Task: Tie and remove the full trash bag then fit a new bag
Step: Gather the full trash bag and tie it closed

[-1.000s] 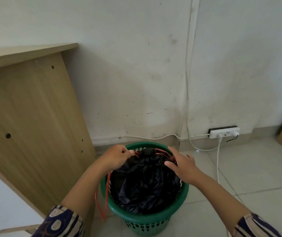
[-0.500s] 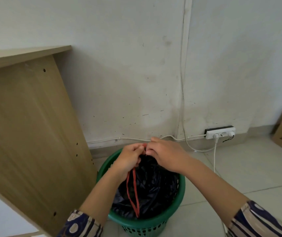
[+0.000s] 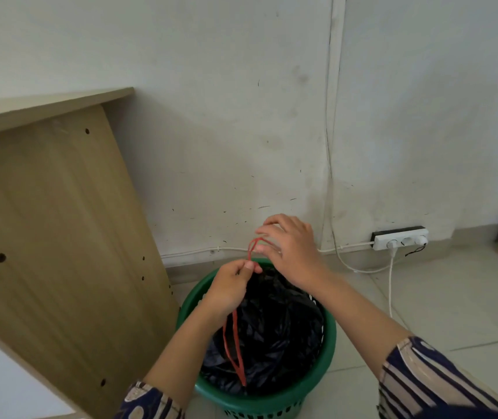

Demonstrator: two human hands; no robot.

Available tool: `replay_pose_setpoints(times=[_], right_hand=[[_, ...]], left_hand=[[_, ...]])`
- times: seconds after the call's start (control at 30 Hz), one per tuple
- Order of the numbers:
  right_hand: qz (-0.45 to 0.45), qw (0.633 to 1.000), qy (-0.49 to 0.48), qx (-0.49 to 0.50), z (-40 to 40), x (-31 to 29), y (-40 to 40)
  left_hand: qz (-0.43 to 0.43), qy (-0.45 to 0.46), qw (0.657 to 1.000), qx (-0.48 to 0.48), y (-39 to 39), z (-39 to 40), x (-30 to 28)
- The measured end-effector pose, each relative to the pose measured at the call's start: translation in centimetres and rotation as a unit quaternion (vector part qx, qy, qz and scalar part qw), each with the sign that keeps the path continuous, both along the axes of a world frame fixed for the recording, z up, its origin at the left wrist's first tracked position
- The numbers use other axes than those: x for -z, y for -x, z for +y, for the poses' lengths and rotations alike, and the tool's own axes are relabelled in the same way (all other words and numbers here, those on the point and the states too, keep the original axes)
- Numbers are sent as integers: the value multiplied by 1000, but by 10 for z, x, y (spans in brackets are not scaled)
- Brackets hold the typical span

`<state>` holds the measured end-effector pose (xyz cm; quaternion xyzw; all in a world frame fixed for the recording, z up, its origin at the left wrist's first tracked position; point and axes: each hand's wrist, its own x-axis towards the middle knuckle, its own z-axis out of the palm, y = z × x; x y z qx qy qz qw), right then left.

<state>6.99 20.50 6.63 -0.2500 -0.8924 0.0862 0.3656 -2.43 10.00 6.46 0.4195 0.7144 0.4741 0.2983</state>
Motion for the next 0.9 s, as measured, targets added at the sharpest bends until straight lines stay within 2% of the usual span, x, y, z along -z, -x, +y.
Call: replay_pose_setpoints(times=[0.07, 0.1, 0.17, 0.23, 0.3, 0.37, 0.5, 0.57, 0.8, 0.9], right_hand=[[77, 997, -13, -12, -7, 8, -2], [85, 995, 16, -43, -12, 11, -2], [74, 981, 145, -104, -23, 15, -1], [48, 952, 274, -129, -27, 17, 0], [49, 923, 351, -149, -29, 18, 2], [58, 909, 381, -158, -30, 18, 5], [45, 927, 353, -117, -30, 21, 7], [39, 940, 323, -101, -30, 23, 6], [106, 966, 231, -40, -41, 27, 11], [111, 963, 241, -45, -39, 28, 10]], left_hand=[[-47, 5, 999, -18, 0, 0, -1], [-66, 5, 998, -21, 1, 0, -1], [-86, 8, 996, -20, 3, -1, -1], [-79, 21, 997, -14, 5, -2, -2], [-75, 29, 997, -14, 6, -5, -5], [-59, 29, 998, -10, 7, -7, -9], [33, 57, 998, -8, 11, -7, -8], [42, 54, 997, -28, 10, -6, -4], [56, -69, 982, -166, 2, -1, 7], [141, -77, 973, -167, -1, -5, 6]])
